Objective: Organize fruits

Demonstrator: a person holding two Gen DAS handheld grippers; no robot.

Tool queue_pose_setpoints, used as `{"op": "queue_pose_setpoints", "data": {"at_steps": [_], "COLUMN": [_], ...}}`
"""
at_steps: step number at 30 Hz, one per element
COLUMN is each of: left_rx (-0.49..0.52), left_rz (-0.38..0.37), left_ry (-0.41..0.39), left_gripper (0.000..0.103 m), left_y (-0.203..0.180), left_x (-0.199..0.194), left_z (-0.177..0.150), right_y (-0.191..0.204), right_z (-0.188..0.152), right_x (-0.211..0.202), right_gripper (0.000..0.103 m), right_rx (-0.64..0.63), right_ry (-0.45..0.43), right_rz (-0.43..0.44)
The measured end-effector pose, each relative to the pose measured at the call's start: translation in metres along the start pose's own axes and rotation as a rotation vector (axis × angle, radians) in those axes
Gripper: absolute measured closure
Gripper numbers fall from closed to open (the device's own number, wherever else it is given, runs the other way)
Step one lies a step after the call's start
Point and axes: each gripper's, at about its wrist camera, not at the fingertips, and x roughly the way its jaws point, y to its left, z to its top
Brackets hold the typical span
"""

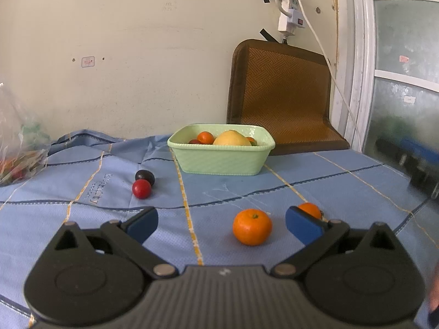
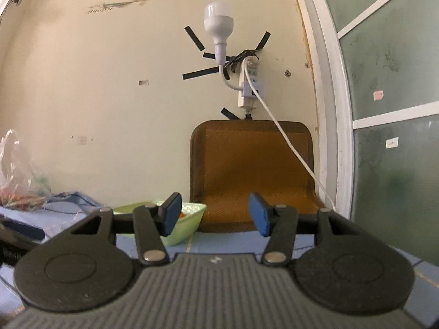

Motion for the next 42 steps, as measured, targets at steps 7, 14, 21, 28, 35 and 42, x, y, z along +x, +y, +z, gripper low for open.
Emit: {"op": "queue_pose_setpoints", "data": {"at_steps": [7, 14, 21, 28, 35, 42], "left_rx": [0.007, 0.041, 0.040, 0.059, 0.004, 0.028], "left_rz": [0.008, 0.044, 0.059, 0.062, 0.081, 0.095], "left_ry": [-0.011, -0.081, -0.112, -0.121, -0.103, -0.112], "left_gripper": [0.000, 0.000, 0.000, 0.000, 0.000, 0.000], "left_y": [-0.002, -0.008, -0.009, -0.012, -0.004, -0.008], "left_x": [-0.002, -0.013, -0.018, -0.019, -0.016, -0.017], "left_z": [0.000, -0.004, -0.005, -0.007, -0.006, -0.007], "right_y": [0.004, 0.003, 0.006, 0.005, 0.005, 0.008], "right_z": [-0.004, -0.001, -0.001, -0.001, -0.001, -0.001], "right_x": [-0.012, -0.013, -0.016, -0.015, -0.015, -0.011], "right_gripper": [0.007, 0.004, 0.004, 0.004, 0.005, 0.011], "right_rx": [-0.010, -0.001, -0.003, 0.008, 0.009, -0.009], "right_ry": [-0.040, -0.042, -0.039, -0.041, -0.038, -0.016], "right_rz": [-0.012, -0.008, 0.024, 0.010, 0.032, 0.045]}}
